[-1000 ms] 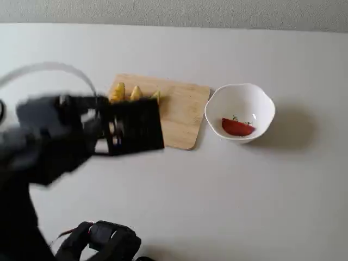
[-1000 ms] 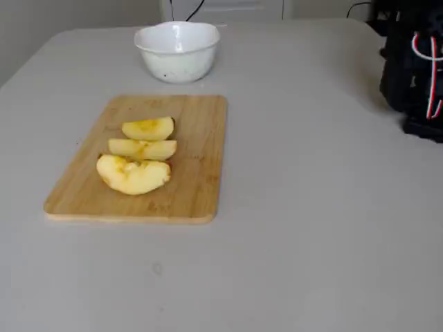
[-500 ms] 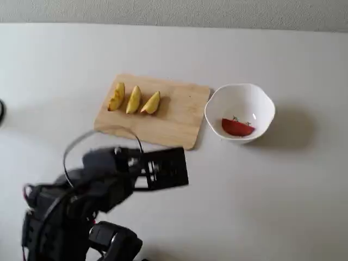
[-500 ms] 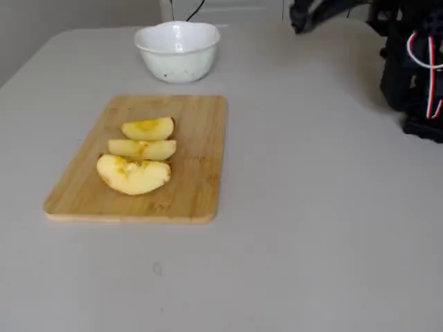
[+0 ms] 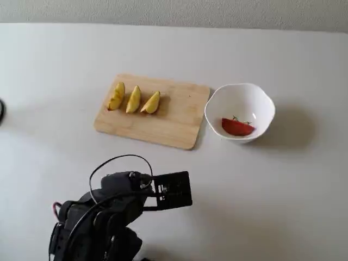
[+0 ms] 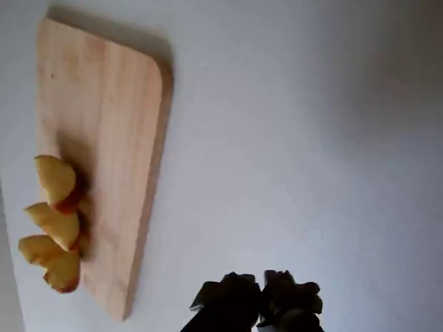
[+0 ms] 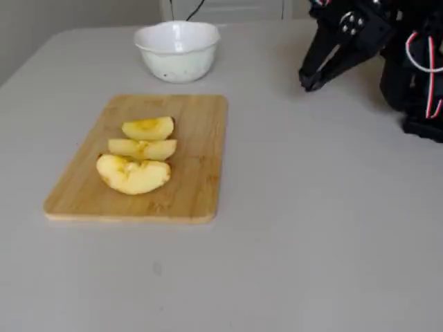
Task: Pick up the rightmost apple slice from the cutting board and place it into the bowl
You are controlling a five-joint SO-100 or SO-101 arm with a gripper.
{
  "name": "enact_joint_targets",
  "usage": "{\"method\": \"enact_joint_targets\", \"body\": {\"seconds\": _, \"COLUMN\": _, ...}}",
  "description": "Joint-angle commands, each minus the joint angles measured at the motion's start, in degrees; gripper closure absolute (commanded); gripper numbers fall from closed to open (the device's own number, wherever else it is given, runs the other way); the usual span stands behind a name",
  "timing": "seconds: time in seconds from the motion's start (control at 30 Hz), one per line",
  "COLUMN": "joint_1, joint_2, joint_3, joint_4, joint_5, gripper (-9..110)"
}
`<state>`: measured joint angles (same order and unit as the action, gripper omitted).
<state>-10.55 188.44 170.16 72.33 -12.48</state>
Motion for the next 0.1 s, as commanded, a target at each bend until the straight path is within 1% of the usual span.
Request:
{"method": "enact_joint_targets", "body": {"seconds": 0.0, "joint_1": 0.79, "joint_2": 0.18, "joint_3": 0.26, "joint_4": 0.09, "joint_5": 0.44, "gripper": 102}}
{"method": "enact_joint_targets", "body": {"seconds": 0.07, "joint_1": 0.88, "joint_2": 0.18, "joint_3": 0.26, "joint_4": 0.09, "joint_5": 0.53, "gripper": 102}}
